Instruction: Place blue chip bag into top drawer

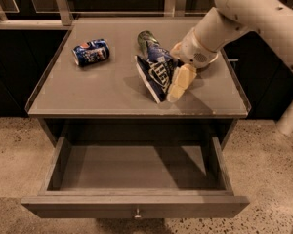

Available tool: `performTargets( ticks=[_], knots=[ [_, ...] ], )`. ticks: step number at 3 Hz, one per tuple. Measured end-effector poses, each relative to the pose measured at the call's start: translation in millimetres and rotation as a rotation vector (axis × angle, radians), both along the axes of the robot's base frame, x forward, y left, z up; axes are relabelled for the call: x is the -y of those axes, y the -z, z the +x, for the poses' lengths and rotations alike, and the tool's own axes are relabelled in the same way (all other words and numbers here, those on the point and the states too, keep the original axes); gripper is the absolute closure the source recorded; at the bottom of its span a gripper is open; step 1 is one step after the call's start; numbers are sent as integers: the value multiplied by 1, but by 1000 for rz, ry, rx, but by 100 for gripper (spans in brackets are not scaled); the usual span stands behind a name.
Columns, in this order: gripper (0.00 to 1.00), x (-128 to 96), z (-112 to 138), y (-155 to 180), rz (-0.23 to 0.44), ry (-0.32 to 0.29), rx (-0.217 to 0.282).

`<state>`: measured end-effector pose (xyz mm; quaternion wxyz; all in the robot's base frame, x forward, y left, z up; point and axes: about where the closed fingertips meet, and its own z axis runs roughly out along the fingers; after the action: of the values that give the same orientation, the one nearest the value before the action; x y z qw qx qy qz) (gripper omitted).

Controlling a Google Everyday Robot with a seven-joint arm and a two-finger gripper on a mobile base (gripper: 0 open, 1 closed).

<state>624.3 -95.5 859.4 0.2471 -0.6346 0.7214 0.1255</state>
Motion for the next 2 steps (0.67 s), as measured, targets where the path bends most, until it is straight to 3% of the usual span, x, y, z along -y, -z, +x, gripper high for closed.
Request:
performTargets(
  ticks=[2],
  knots=[
    [0,-27,27,1,68,4,31]
  ],
)
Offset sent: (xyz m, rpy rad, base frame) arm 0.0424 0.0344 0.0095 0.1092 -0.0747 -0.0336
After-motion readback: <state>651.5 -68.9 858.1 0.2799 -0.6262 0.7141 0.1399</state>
